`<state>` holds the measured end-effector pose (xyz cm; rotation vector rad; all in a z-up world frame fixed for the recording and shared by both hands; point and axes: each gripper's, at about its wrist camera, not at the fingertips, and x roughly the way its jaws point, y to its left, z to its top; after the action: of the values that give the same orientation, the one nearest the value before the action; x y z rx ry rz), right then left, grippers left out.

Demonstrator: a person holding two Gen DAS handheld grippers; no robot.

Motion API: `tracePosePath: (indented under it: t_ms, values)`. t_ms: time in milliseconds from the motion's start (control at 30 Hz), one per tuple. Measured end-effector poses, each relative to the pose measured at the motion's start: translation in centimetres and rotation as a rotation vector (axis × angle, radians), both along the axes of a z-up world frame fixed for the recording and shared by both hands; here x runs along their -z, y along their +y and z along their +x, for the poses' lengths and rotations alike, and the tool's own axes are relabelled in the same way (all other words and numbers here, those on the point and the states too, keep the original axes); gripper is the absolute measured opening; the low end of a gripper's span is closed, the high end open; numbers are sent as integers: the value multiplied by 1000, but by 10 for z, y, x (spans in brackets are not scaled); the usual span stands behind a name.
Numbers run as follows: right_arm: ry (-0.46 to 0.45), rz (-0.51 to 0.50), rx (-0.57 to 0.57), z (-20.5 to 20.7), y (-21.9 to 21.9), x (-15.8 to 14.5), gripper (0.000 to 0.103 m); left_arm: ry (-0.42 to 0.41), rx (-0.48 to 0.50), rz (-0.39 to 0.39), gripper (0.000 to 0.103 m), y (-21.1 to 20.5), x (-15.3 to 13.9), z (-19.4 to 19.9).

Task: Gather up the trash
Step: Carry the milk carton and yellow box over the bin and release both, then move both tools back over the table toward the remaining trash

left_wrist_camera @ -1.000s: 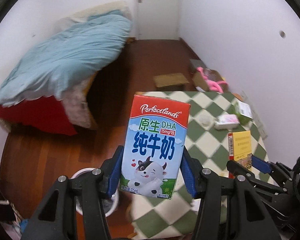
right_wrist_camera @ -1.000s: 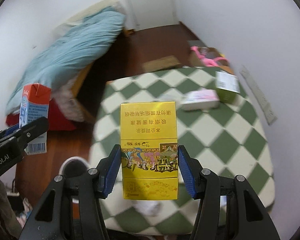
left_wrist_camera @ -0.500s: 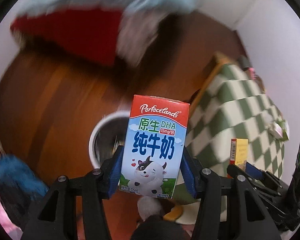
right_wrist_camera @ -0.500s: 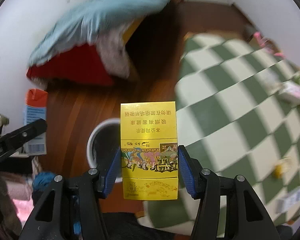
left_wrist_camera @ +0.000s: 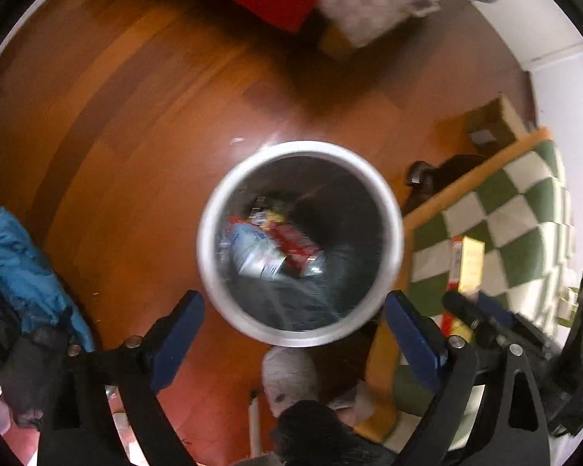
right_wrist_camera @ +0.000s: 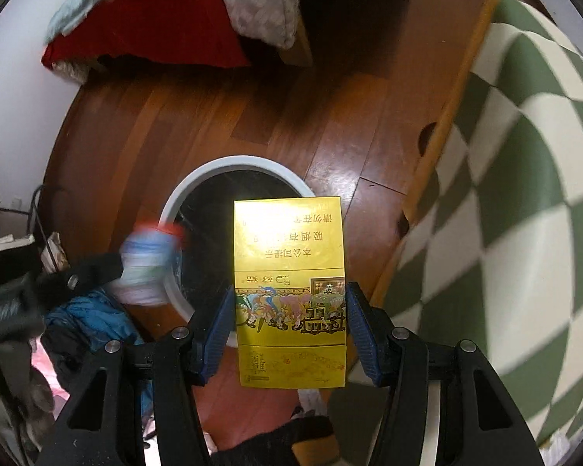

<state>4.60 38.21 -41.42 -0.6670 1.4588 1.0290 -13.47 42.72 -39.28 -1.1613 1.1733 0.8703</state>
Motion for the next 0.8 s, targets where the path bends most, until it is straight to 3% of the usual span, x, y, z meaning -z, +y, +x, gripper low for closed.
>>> tracePosePath:
  t_ms: [133,167,200,233,300,467,633,800]
  values:
    - [16,-38,-50,-8,23,25,60,65,-41,82,94,-6,-5,-22]
    - [22,-45,-57,-9,26,29,66,88,-48,115,94,-9,-9,-26]
    - [33,-51,-64,-9,31,35,91,102,-47,139,94,-12,-12,-28]
    - [38,-52,-63,-9,33,39,103,121,-42,160,94,-15,-14,-29]
    - [24,-46,-68,-14,34,40,103,170,-43,203,94,-22,-19,-34]
    - [6,-42,-72,-17,27,37,103,181,-36,224,94,-36,-26,-39]
    - [14,15,-52,-16,9,13,103,189,-2,238,94,-52,-34,-30]
    - [-65,54,-52,-18,-9,-24,103,171,6,270,94,-65,-59,-23]
